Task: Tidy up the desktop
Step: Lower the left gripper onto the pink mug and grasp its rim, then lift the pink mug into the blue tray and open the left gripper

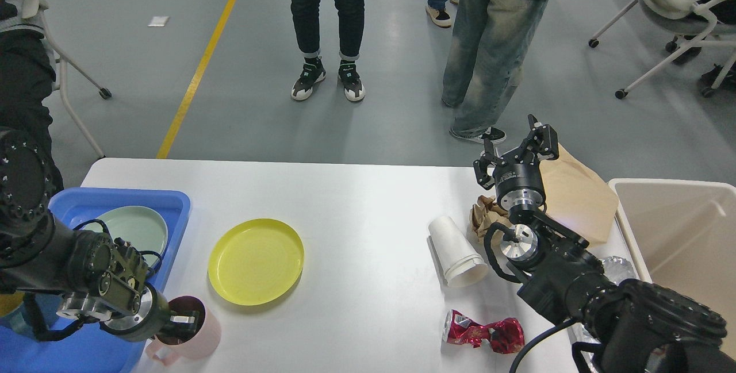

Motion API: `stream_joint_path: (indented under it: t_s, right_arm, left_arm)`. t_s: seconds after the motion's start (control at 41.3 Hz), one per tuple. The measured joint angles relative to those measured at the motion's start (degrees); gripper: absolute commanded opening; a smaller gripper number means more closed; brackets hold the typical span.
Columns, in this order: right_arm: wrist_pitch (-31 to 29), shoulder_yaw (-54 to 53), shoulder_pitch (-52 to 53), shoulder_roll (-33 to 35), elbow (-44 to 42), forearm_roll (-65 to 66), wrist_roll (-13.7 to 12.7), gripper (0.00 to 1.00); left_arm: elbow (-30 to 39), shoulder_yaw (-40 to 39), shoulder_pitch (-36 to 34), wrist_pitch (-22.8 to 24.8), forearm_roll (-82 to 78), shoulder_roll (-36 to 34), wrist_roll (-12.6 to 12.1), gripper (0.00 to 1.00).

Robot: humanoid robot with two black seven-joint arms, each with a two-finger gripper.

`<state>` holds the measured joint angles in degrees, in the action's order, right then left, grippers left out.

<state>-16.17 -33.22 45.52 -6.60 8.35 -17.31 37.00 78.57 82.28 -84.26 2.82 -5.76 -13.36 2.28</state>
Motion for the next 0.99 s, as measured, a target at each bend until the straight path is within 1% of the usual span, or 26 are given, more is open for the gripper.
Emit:
stream_joint_path:
  t_s: [0.024,0.242,0.46,0.606,0.654,0.703,0.848,0.945,0.994]
  right_arm:
    - [0.00,0.00,0.00,-0.01,0.00,0.00,0.00,1.00]
    - [0.00,0.00,0.00,-0.05,0.03,0.00,0.00,1.00]
    - [0.00,0.00,0.00,-0.03,0.03,0.00,0.00,1.00]
    - [0.00,0.00,0.00,-0.02,0.01,0.00,0.00,1.00]
    - [0.00,0.00,0.00,-0.02,0.00,0.00,0.00,1.00]
    - [0.00,0.00,0.00,-0.02,0.00,0.00,0.00,1.00]
    - [0.00,0.00,0.00,-0.01,0.00,0.00,0.00,1.00]
    - [0.00,0.00,0.00,-0.01,0.00,0.00,0.00,1.00]
    - [0.00,0.00,0.00,-0.01,0.00,0.00,0.00,1.00]
  left_arm:
    - [0.00,-0.01,0.03,0.00,-0.02,0.02,-0.06,0.00]
    - [-0.02,0.10,0.05,0.21,-0.12,0.01,-0.10,0.00]
    - [0.00,0.54,-0.23,0.60,-0.22,-0.30,0.42,0.00]
    - [0.01,0.74,-1.00,2.82,-0.42,-1.03,0.73,0.00]
    - [0.02,0.79,-2.18,5.81,-0.75,-1.85,0.91,0.00]
    - [0.02,0.78,-2.97,7.45,-0.85,-2.28,1.00,0.00]
    - [-0.27,0.72,-7.12,14.35,-1.18,-4.83,1.08,0.00]
    - [-0.55,0.77,-10.92,20.11,-1.93,-6.89,1.45,0.00]
    - [-0.58,0.92,-13.40,24.10,-2.77,-7.97,2.11,0.00]
